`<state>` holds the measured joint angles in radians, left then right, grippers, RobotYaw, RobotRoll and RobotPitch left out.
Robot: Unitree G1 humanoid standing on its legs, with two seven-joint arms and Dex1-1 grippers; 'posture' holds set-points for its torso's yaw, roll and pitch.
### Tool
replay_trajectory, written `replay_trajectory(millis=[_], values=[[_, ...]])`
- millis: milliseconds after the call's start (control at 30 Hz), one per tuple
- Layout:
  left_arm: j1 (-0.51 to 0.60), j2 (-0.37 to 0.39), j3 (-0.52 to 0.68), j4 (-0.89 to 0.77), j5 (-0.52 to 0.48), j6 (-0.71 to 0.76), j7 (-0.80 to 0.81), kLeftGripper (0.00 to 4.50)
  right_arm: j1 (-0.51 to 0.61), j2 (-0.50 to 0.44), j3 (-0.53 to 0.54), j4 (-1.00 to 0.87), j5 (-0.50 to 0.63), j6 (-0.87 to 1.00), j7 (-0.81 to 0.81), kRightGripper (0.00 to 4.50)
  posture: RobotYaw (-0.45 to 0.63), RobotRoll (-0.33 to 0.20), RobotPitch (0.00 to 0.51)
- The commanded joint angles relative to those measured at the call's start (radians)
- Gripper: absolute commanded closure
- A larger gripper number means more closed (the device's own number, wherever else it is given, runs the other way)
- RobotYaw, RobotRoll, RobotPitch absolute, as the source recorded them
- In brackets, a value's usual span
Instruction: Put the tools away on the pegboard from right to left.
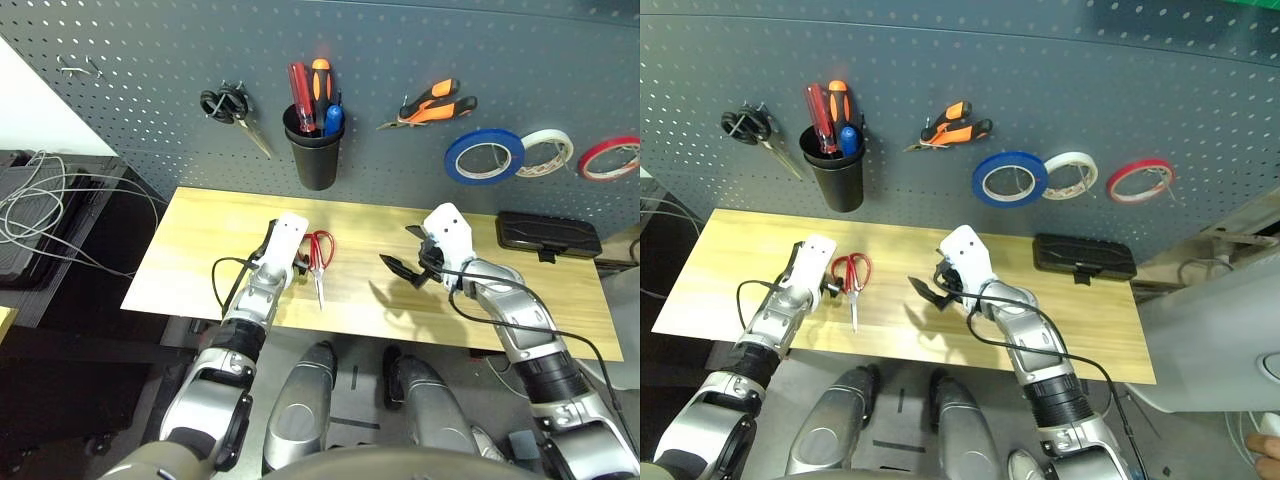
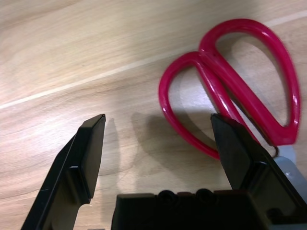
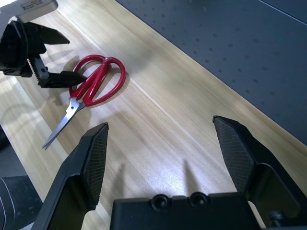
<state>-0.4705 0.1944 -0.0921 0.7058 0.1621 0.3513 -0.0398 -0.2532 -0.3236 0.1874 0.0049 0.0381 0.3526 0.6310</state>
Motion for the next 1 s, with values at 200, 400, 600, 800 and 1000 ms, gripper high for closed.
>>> replay_trajectory(millis=[200,400,600,800,1000], values=[[0.0,-0.035,0.004,0.113,-0.021,0.066,-0.045,0.63,0.015,-0.005,0.025,-0.019,0.006,0.015,0.009,0.0,0.14,0.0,0.247],[0.007,-0.059,0.031,0.089,-0.061,0.17,-0.089,2.72,-0.001,0.002,0.022,-0.012,0.019,-0.032,0.027,0.0,0.14,0.0,0.242],[0.029,-0.054,0.042,0.035,-0.075,0.128,-0.094,4.46,-0.027,0.012,0.022,0.01,0.014,-0.077,0.025,0.0,0.14,0.0,0.238],[0.08,-0.032,0.069,-0.019,-0.094,-0.099,-0.083,4.46,-0.045,0.016,0.015,0.018,0.02,-0.106,0.027,0.0,0.14,0.0,0.234],[0.163,-0.02,0.156,-0.079,-0.152,-0.383,-0.048,4.46,-0.051,0.011,0.017,0.004,0.042,-0.137,0.061,0.0,0.14,0.0,0.227]])
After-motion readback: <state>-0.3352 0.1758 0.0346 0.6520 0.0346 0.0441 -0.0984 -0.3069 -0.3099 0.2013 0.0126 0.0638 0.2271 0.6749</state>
